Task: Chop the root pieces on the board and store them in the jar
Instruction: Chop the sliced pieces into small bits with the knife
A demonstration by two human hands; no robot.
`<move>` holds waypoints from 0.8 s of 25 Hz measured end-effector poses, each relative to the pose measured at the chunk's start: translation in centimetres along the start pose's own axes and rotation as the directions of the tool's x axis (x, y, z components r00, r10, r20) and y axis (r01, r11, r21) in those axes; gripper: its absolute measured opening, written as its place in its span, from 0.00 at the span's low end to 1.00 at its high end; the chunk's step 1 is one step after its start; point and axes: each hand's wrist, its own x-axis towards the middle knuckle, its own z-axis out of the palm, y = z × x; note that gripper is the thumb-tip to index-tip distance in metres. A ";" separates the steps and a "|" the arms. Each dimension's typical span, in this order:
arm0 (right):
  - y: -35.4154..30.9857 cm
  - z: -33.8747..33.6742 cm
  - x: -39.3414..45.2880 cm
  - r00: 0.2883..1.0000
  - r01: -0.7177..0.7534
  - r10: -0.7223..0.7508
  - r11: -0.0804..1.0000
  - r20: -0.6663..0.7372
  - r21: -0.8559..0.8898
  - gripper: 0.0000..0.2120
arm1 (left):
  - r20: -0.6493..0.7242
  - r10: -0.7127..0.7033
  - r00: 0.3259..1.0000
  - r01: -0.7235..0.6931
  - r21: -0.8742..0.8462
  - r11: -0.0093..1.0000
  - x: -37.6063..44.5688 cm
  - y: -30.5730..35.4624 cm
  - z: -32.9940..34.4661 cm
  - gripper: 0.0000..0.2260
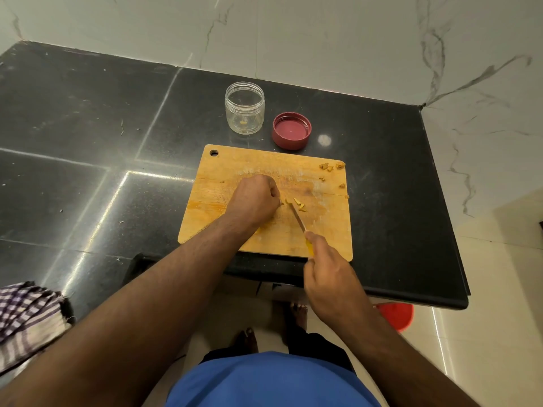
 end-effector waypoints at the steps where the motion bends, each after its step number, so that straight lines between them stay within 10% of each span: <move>1: 0.1 -0.3 0.0 0.999 0.017 -0.017 1.000 -0.035 -0.008 0.21 | -0.001 0.002 1.000 -0.002 0.002 1.000 0.0 0.0 0.0 0.03; 20: -0.6 1.0 1.3 0.998 -0.005 0.005 1.000 0.067 0.005 0.22 | -0.056 0.019 0.998 -0.017 0.035 0.999 -0.3 0.0 0.5 0.04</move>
